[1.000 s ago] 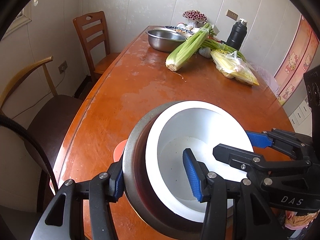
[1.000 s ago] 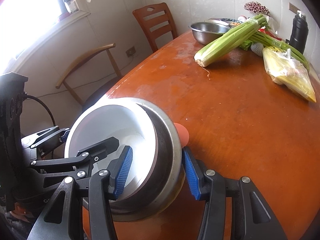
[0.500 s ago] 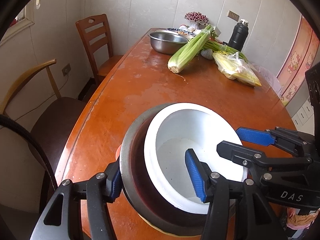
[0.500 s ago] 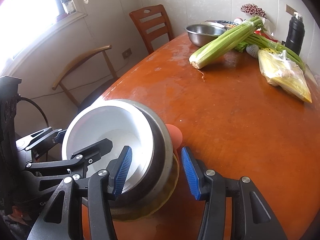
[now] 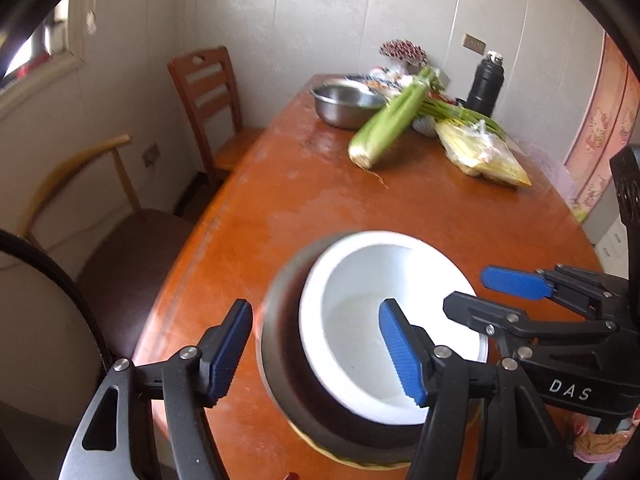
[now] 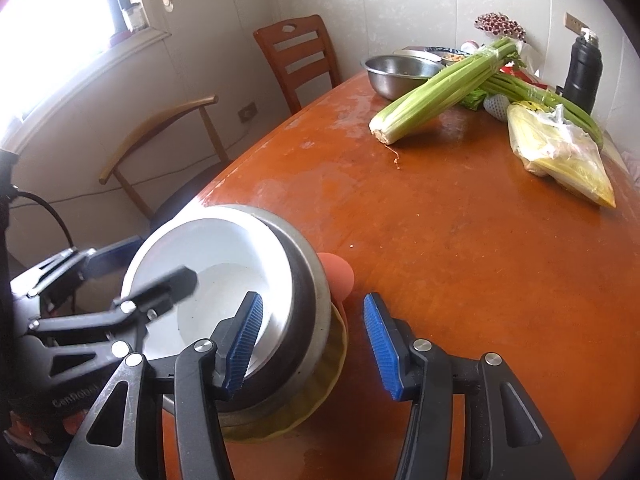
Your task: Organize plates and bowls
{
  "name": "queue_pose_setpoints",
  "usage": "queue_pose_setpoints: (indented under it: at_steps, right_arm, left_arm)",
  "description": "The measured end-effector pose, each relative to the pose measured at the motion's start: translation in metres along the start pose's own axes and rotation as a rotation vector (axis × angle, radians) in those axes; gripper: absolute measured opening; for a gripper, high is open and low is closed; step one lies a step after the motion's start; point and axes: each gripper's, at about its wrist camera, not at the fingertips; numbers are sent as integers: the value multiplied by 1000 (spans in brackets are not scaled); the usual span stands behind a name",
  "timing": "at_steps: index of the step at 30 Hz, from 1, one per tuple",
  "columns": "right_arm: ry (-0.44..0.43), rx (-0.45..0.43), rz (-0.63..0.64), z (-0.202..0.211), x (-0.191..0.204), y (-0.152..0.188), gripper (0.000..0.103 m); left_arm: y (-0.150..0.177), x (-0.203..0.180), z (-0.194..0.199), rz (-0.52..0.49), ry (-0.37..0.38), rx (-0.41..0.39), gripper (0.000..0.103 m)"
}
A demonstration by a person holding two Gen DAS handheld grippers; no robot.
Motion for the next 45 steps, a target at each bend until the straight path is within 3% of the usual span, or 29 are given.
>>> queue_pose_setpoints:
  at_steps: [12, 25, 28, 35, 45]
  right_arm:
    - [20, -89, 31, 39, -3, 17, 58]
    - [37, -137, 48, 89, -32, 89, 61]
    - [44, -142, 45, 94, -40, 103, 61]
    - [69, -126, 21, 93, -54, 126, 62]
    - [80, -134, 7, 95, -56, 134, 62]
  left_arm:
    - [6, -20, 34, -8, -49, -40, 67]
    - [58, -85, 59, 24, -34, -74, 69]
    - [70, -96, 55, 8, -11, -39, 69]
    - [89, -107, 52, 13, -32, -7, 69]
    - [99, -111, 49, 6, -25, 7, 70]
Point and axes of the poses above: each gripper's, at about its wrist camera, not at the fingertips, and z roughly against the way its jaws point, x to its left, y to its underside, and after that the axes turned 15 degrees about -z, right-handed
